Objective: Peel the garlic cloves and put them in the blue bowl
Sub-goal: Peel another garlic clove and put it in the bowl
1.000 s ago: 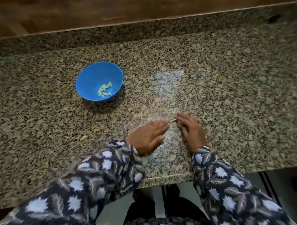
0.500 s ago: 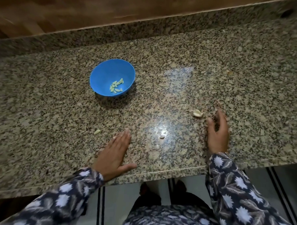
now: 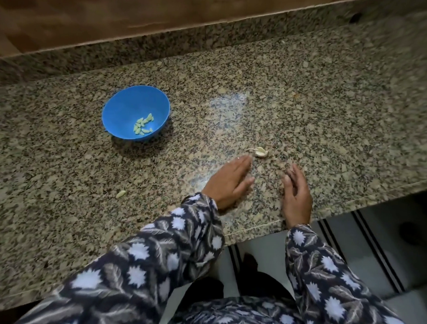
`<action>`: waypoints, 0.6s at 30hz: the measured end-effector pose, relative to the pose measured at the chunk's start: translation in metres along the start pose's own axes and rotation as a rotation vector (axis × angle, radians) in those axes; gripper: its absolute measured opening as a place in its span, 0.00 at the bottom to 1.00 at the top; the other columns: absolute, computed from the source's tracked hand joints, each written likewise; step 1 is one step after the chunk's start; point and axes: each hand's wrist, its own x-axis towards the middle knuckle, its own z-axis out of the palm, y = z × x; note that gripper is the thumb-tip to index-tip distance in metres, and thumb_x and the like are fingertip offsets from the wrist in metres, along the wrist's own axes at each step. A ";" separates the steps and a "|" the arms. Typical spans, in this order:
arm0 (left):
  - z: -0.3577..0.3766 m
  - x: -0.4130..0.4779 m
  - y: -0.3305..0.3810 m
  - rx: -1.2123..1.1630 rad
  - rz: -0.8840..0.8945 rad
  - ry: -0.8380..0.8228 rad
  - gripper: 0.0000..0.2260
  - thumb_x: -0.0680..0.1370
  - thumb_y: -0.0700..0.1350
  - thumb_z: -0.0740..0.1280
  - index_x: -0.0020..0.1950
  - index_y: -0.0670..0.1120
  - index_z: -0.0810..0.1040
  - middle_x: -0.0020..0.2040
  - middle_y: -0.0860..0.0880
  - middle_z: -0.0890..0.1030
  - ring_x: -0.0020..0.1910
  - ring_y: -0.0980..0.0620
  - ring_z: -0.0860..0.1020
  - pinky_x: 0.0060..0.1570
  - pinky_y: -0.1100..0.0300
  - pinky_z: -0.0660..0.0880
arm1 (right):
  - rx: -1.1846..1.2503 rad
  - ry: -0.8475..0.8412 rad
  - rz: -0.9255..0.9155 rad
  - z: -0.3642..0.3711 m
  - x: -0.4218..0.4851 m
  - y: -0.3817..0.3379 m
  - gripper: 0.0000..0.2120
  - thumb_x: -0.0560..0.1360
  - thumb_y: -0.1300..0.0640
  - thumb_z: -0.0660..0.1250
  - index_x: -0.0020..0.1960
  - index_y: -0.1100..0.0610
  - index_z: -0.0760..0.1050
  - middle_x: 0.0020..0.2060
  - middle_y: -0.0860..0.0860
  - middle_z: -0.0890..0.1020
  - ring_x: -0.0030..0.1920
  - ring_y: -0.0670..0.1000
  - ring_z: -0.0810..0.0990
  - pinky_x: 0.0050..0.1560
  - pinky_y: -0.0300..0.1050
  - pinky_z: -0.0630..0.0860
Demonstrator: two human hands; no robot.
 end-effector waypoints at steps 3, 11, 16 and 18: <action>0.001 0.010 -0.008 0.107 0.103 -0.145 0.27 0.80 0.56 0.43 0.76 0.45 0.54 0.76 0.46 0.56 0.75 0.51 0.54 0.74 0.55 0.46 | -0.032 0.005 -0.006 0.002 0.001 0.005 0.21 0.80 0.51 0.56 0.72 0.52 0.62 0.64 0.51 0.74 0.39 0.42 0.73 0.33 0.28 0.68; -0.010 -0.067 -0.031 -0.108 0.163 -0.122 0.29 0.80 0.61 0.43 0.73 0.46 0.64 0.72 0.50 0.65 0.71 0.55 0.63 0.72 0.54 0.59 | -0.124 -0.011 -0.006 0.005 0.004 0.013 0.21 0.80 0.50 0.55 0.72 0.51 0.62 0.61 0.56 0.76 0.36 0.46 0.73 0.30 0.33 0.67; -0.002 -0.115 -0.040 -0.002 -0.217 0.123 0.30 0.80 0.61 0.48 0.77 0.48 0.45 0.76 0.44 0.59 0.74 0.49 0.60 0.70 0.49 0.63 | -0.169 -0.004 0.007 0.010 0.005 0.016 0.20 0.79 0.50 0.55 0.70 0.53 0.64 0.58 0.57 0.76 0.48 0.54 0.76 0.33 0.32 0.66; 0.005 -0.110 -0.026 0.071 -0.209 0.066 0.34 0.79 0.62 0.48 0.77 0.44 0.40 0.77 0.45 0.46 0.76 0.52 0.47 0.74 0.54 0.50 | -0.198 -0.005 0.008 0.011 0.005 0.015 0.20 0.80 0.50 0.55 0.70 0.53 0.65 0.57 0.57 0.76 0.50 0.56 0.77 0.32 0.32 0.63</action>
